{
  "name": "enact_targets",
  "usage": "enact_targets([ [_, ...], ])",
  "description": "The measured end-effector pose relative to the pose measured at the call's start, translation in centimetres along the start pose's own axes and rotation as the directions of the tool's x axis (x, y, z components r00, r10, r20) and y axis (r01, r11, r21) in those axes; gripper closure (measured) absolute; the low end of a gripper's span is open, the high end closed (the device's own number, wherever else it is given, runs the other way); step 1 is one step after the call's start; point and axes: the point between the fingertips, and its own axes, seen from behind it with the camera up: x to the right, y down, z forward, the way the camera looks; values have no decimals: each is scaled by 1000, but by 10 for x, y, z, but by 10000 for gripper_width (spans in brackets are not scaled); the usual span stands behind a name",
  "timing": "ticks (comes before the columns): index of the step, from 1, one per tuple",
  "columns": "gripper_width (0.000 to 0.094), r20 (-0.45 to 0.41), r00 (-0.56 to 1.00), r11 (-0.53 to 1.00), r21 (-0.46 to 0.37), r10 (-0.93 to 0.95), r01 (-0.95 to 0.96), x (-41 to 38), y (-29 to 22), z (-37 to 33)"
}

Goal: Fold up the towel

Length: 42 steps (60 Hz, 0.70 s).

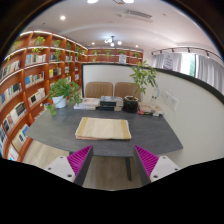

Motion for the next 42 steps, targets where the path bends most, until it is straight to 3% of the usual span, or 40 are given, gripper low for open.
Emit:
enact_targets([
  [7, 142, 15, 1000, 999, -45, -8, 9, -13, 15, 9],
  [19, 144, 70, 998, 991, -130, -11, 20, -94, 46, 107],
  [27, 148, 133, 990, 987, -160, 45, -23, -149, 41, 170],
  [42, 156, 99, 995, 981, -194, 25, -5, -196, 10, 298],
])
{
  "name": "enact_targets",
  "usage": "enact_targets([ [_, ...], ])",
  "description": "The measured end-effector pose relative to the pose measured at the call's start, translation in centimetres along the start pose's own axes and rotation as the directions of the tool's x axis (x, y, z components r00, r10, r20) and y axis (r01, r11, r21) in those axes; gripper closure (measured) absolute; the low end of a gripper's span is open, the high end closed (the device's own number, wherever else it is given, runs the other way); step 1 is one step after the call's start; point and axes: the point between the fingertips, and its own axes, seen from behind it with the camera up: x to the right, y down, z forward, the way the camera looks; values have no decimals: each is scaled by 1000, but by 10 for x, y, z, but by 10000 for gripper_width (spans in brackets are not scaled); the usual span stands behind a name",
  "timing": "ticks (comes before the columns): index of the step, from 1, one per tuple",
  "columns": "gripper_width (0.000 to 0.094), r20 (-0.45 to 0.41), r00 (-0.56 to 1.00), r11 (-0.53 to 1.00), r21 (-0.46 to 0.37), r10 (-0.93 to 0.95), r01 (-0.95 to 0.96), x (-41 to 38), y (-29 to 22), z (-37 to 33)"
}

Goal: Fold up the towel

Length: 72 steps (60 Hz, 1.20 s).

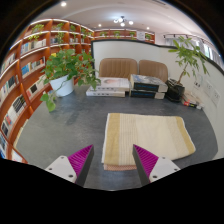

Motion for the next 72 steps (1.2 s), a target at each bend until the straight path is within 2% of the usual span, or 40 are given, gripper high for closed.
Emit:
enact_targets([
  [10, 185, -23, 1000, 1000, -20, 10, -10, -10, -22, 70],
  [15, 252, -51, 999, 998, -61, -7, 4, -7, -17, 92],
  [17, 298, -71, 997, 999, -54, -7, 4, -4, -19, 95],
  [26, 653, -150, 989, 999, -32, -14, 10, 15, -21, 96],
  [29, 730, -163, 986, 999, -37, -42, 36, 17, -20, 98],
  [30, 837, -181, 982, 998, -44, -54, 46, 20, -20, 98],
  [31, 875, -201, 976, 996, -53, -81, 72, 24, -19, 98],
  [38, 895, -209, 947, 967, -119, -246, 225, 24, -19, 97],
  [44, 903, -171, 951, 959, -166, -256, 228, 21, -19, 98],
  [49, 902, -137, 972, 978, -112, -191, 176, 29, -43, 81],
  [62, 903, -222, 965, 988, 42, -137, 150, 139, -123, 7],
  [67, 903, -269, 954, 987, 46, -134, 152, 194, -123, -9],
  [72, 889, -259, 958, 992, 6, -123, 129, 237, -97, -5],
])
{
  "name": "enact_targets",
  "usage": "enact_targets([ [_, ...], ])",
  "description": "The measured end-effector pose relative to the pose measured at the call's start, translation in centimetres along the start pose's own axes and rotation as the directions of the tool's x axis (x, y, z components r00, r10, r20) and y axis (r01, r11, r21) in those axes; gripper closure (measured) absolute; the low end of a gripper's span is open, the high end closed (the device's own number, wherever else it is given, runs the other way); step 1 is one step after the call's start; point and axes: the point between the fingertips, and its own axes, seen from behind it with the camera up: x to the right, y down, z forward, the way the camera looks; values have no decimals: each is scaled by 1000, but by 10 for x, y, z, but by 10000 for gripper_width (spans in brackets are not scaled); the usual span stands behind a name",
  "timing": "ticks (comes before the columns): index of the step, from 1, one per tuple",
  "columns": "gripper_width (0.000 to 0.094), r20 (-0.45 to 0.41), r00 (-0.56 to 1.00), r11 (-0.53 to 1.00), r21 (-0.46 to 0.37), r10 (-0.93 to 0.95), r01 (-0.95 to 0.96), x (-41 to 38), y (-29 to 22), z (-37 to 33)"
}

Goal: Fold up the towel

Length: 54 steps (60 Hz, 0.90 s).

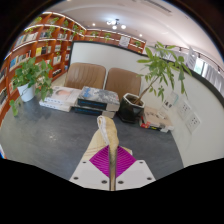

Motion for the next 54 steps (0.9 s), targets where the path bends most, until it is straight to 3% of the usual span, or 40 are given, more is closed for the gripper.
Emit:
enact_targets([
  [3, 791, 23, 1000, 999, -44, 13, -12, 18, 25, 11],
  [7, 498, 22, 999, 994, -101, 39, -37, 36, 60, 21],
  [10, 347, 38, 997, 992, -108, 68, -64, 48, 74, 21],
  [16, 200, 58, 994, 988, -129, 90, -82, 59, 97, 14],
  [31, 187, 111, 987, 993, -14, 116, -116, 39, 50, -59],
  [42, 181, 195, 972, 986, 77, 131, -148, -8, 1, -135],
  [54, 174, 209, 969, 979, 131, 128, -157, -56, -7, -206],
])
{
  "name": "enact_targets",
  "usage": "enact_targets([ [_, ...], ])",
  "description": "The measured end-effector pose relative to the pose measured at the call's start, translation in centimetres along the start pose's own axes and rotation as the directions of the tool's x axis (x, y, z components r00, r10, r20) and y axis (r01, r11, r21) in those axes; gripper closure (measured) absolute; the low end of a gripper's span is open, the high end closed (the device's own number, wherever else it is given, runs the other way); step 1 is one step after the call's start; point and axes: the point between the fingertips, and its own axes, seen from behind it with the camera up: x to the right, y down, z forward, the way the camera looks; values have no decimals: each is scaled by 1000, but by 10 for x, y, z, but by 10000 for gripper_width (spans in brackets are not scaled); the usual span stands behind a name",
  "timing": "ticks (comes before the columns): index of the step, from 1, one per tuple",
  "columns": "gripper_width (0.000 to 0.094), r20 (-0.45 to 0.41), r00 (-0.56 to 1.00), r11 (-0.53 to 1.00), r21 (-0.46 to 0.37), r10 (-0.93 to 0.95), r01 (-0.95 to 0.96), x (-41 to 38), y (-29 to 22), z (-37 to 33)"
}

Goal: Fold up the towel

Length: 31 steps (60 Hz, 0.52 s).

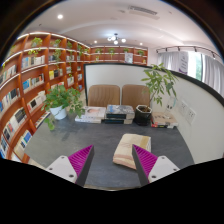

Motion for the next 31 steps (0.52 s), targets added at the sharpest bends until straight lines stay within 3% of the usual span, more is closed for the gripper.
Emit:
enact_targets([
  [31, 175, 17, 1000, 1000, 19, -15, 15, -87, 27, -76],
])
